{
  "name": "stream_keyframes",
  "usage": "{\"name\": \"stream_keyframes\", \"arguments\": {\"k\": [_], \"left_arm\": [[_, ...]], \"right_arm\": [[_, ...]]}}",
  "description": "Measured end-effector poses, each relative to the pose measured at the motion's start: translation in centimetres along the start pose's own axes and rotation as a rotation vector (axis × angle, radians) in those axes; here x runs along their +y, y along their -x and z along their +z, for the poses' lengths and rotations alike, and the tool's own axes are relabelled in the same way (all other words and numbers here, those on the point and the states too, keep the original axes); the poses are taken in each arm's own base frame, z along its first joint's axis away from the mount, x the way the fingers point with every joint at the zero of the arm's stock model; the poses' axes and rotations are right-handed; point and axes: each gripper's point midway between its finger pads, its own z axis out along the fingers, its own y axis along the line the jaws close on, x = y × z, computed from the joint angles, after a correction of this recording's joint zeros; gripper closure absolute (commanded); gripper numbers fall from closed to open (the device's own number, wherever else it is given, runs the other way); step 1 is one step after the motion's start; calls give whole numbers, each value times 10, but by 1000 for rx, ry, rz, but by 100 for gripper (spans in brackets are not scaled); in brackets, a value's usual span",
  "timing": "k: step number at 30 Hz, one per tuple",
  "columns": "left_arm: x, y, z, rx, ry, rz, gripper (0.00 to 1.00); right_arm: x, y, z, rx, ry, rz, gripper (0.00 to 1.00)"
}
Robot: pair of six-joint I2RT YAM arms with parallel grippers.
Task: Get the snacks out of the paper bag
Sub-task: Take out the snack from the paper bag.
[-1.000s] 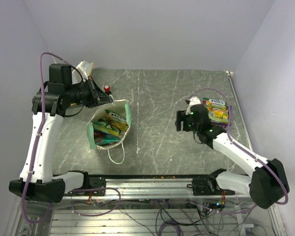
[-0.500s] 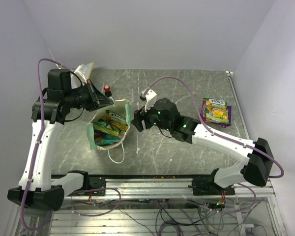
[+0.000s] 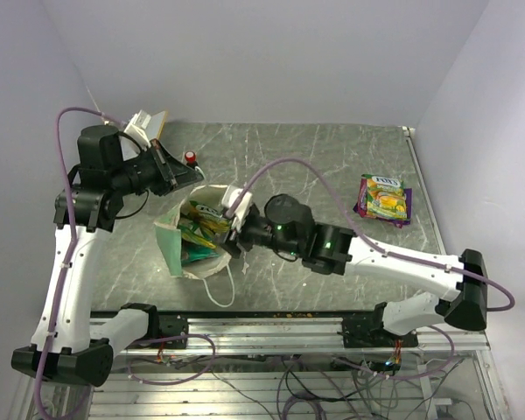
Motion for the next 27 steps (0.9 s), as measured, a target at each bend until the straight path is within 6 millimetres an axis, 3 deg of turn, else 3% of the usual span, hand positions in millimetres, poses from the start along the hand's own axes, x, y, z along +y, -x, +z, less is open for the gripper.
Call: {"name": "stream_keyframes", "arguments": {"k": [3, 6, 9, 13, 16, 23, 27], "left_arm": [[-4, 3, -1, -18, -16, 9, 93], [-5, 2, -2, -31, -27, 6, 93], [-5, 1, -3, -38, -34, 2, 93], [-7, 0, -5, -41, -38, 4, 93], [-6, -3, -7, -43, -40, 6, 93], [-10, -8, -15, -58, -50, 36, 93], [-11, -11, -20, -60, -51, 61, 93]], "right_arm": [[21, -3, 11, 6, 27, -55, 41], [34, -22, 32, 67, 15, -115, 42], [37, -48, 54, 145, -19, -172, 43], [29, -78, 69, 237, -68, -243, 44], [21, -91, 68, 284, -89, -277, 44], [2, -87, 57, 271, -86, -280, 41], [-8, -94, 57, 290, -68, -276, 40]]}}
